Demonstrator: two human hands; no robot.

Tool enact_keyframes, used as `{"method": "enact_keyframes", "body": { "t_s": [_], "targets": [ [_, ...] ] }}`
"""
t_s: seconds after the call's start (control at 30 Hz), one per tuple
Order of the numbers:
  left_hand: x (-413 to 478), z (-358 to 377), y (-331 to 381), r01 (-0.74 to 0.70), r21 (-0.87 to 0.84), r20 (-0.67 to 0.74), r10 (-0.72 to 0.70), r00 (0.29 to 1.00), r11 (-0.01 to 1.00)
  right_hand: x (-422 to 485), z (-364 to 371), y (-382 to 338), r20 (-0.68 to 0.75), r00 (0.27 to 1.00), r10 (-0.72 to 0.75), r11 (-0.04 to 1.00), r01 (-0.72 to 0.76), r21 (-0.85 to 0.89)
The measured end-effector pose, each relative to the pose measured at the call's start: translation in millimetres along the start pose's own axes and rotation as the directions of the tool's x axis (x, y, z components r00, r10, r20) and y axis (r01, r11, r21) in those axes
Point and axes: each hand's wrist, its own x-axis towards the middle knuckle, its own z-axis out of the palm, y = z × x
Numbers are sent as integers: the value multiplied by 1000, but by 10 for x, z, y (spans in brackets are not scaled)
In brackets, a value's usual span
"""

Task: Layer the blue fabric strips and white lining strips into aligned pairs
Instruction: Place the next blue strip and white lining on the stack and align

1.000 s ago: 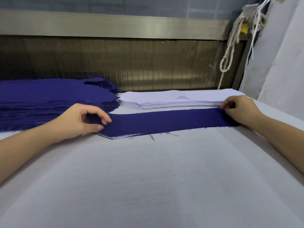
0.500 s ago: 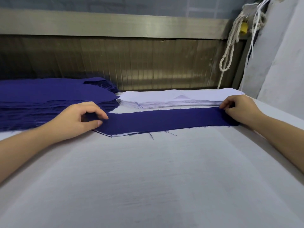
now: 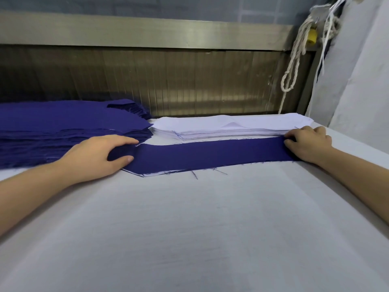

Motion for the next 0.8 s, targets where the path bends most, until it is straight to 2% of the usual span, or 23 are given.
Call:
{"method": "enact_keyframes", "body": {
  "t_s": [0.13, 0.3, 0.4, 0.53, 0.63, 0.8],
  "targets": [
    [-4, -32, 7, -7, 40, 98, 3, 995, 999, -10, -2, -12, 13, 1000, 17, 1000, -17, -18],
    [23, -63, -16, -28, -106, 102, 38, 994, 994, -13, -5, -21, 8, 999, 39, 999, -39, -27],
    [48, -59, -15, 20, -141, 100, -6, 995, 990, -10, -30, -24, -21, 999, 42, 999, -43, -29],
    [79, -126, 5, 153, -185, 182, -119, 976, 971, -29, -48, -45, -43, 998, 37, 999, -35, 32],
    [90, -174, 20, 205, -266, 232, -144, 962, 942, -33, -45, -71, -50, 998, 46, 995, -41, 93],
    [77, -189, 75, 230, -319, 248, -153, 956, 919, -19, -53, -90, 25, 993, 111, 986, -114, 121]
  ]
}}
